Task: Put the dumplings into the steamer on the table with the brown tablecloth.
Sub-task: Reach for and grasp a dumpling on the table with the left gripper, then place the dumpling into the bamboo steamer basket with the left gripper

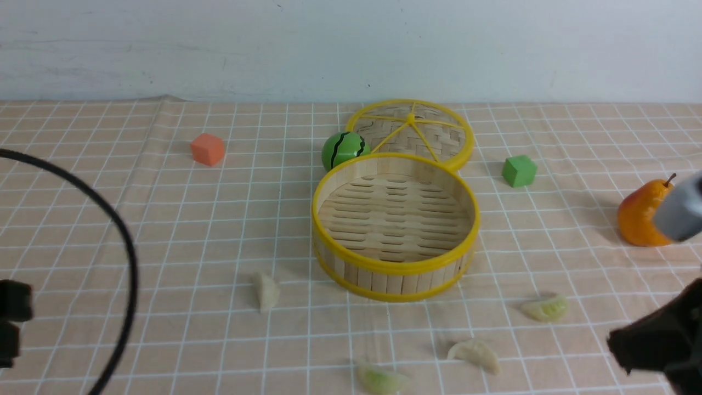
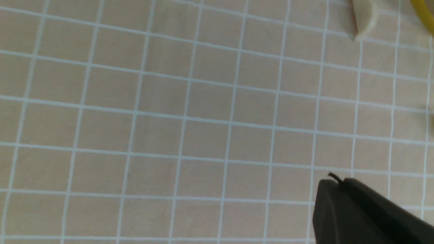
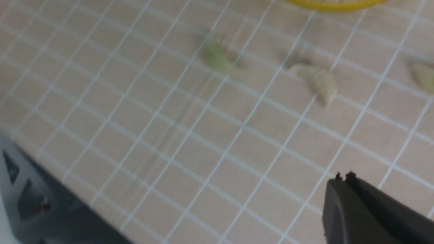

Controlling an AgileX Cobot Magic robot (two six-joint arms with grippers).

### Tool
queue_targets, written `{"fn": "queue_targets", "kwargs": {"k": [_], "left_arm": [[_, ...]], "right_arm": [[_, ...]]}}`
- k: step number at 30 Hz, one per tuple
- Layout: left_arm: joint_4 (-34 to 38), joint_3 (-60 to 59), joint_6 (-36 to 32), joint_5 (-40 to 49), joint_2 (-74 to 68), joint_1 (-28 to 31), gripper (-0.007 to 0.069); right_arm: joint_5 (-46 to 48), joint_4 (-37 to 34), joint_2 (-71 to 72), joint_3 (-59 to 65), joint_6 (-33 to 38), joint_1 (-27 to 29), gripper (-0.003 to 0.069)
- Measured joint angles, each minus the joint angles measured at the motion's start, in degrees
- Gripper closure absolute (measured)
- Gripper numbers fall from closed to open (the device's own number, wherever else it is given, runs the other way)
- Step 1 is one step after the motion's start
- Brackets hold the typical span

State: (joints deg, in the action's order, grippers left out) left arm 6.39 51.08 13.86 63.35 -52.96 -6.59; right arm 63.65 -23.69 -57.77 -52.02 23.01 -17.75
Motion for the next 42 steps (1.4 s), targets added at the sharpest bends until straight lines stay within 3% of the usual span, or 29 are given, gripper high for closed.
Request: {"fn": "queue_targets", "kwargs": {"k": [4,7,9,17,21,25,28,30,33,42], "left_arm": [[-1.66,3.24,0.34,-1.32,-8.49,-6.76,0.0637],[-3.71,7.23,1.76,-4.11,-18.75,-12.56,0.0582],[-4.28,9.6,2.42,-6.15,-22.68,-14.17,0.0524],[-4.16,20.12,8.33,-14.71,-43.07,-16.36,0.0139],[-5.26,24.06,10.79,-16.55,-50.63,-16.36,0.0078],[-5.65,26.57,12.37,-18.15,-56.01,-16.36,0.0084],[-5.99,28.19,13.67,-19.19,-60.39,-16.36,0.0159],[-6.39,28.33,14.09,-19.44,-61.65,-16.36,0.0214],[-6.82,28.75,14.57,-19.42,-62.48,-16.36,0.0395],[-6.87,37.89,11.11,-10.37,-60.54,-18.25,0.0396]], "right_arm": [[5.89,6.66,-1.39,-1.25,-5.05,-6.75,0.0671],[7.06,10.47,0.46,-1.5,-9.07,-9.75,0.0669],[7.18,11.21,2.22,-1.5,-10.04,-10.13,0.0669],[7.92,12.36,12.34,-1.5,-10.62,-10.39,0.0662],[8.03,13.04,15.71,-1.5,-11.68,-10.39,0.0661],[8.32,14.54,17.43,-1.5,-12.35,-10.39,0.0659],[8.56,17.13,17.92,-1.52,-12.71,-10.39,0.0659],[8.56,17.89,17.92,-1.52,-12.71,-10.39,0.0657],[8.61,19.89,17.92,-1.52,-12.77,-10.39,0.0655],[8.72,20.23,17.92,-1.52,-12.77,-10.39,0.0648]]}}
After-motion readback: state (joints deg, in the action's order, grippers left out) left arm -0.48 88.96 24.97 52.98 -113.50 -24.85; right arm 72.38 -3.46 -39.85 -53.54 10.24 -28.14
